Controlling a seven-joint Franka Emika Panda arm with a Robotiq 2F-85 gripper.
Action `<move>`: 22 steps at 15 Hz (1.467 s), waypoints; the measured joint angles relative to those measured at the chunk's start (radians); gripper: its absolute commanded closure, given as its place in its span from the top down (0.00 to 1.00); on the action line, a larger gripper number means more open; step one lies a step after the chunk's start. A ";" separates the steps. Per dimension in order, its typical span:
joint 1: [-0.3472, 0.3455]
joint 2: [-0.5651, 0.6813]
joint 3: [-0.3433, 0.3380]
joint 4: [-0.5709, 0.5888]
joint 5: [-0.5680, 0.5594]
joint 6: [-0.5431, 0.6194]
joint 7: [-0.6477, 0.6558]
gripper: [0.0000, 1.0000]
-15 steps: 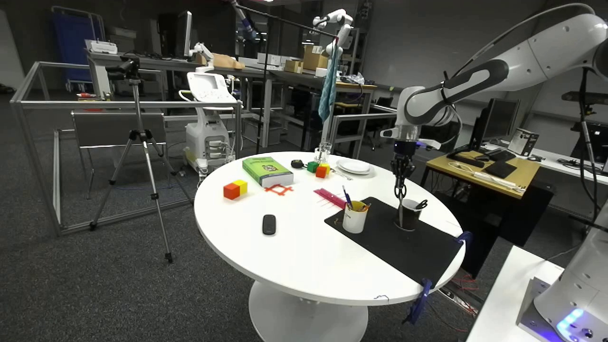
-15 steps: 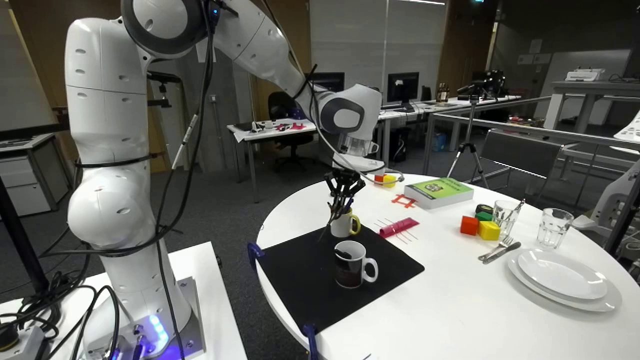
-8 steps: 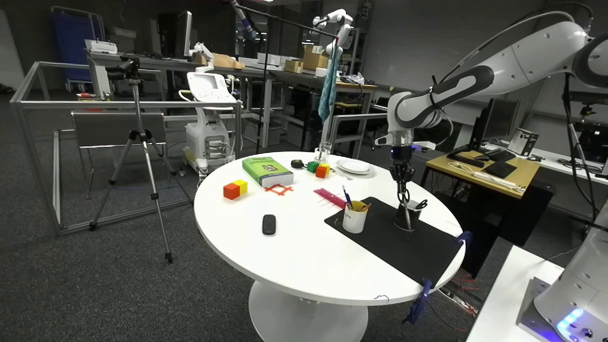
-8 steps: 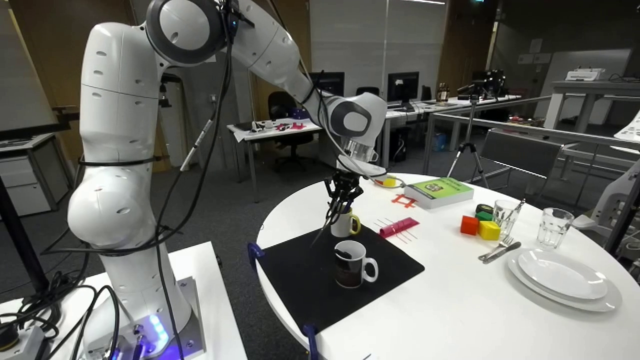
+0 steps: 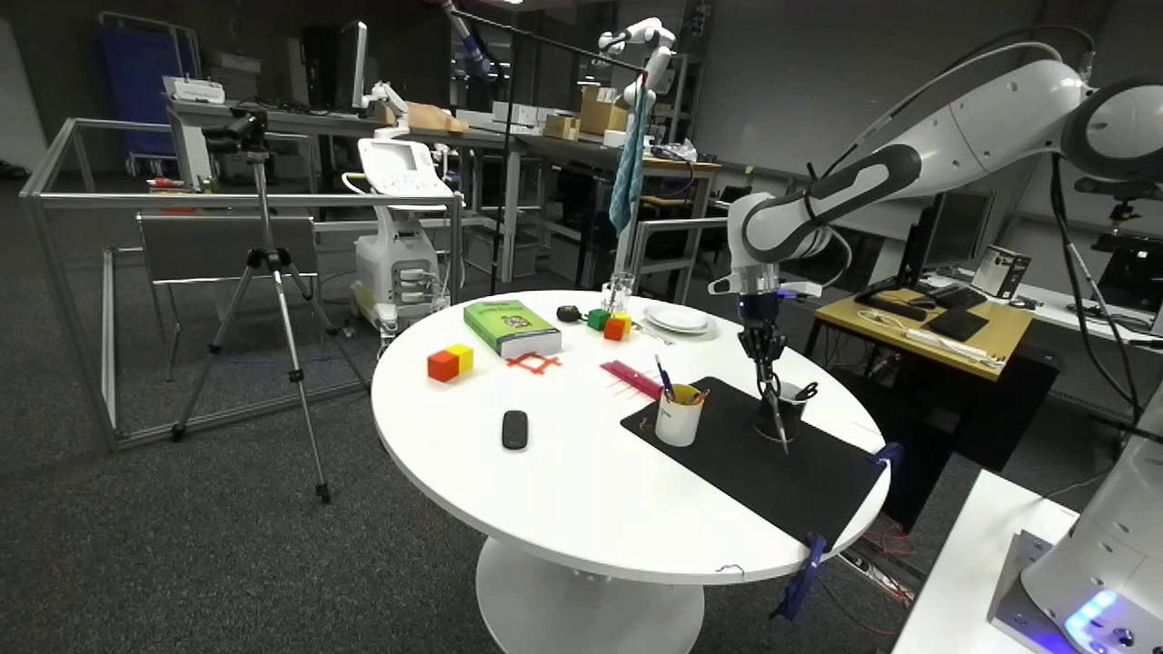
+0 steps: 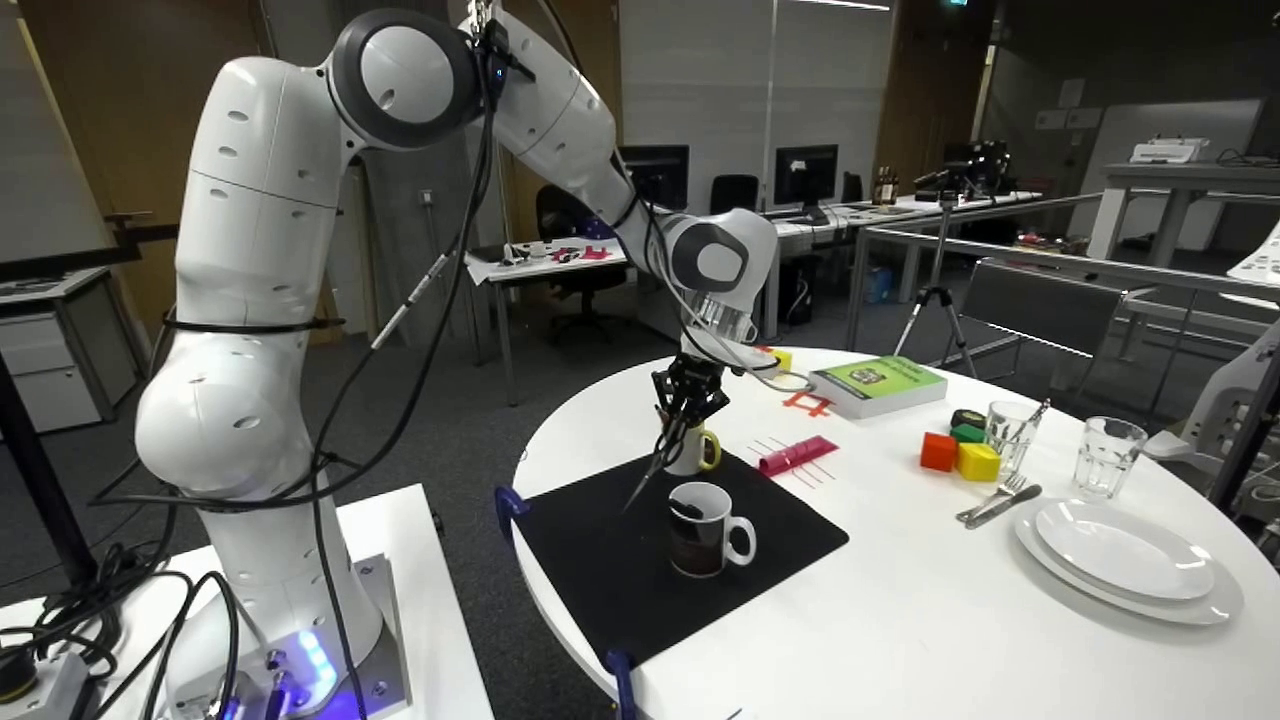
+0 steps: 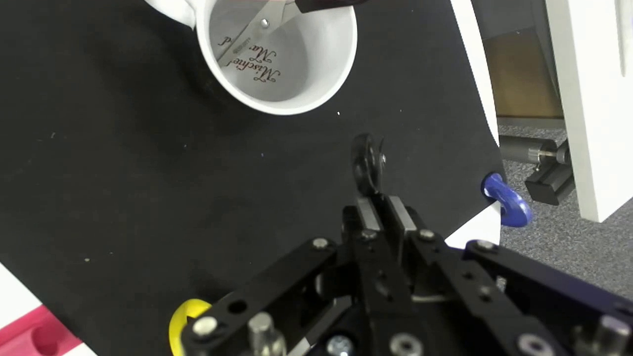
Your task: Remove a scissors from the black cup and place it on the black mat on the table
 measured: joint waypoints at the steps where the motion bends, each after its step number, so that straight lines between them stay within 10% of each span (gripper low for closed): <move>1: 0.000 0.007 0.002 0.003 0.000 0.000 0.000 0.36; 10: -0.044 0.001 0.012 0.047 0.044 0.000 0.015 0.99; 22: -0.053 -0.049 0.013 0.048 0.044 0.105 0.015 1.00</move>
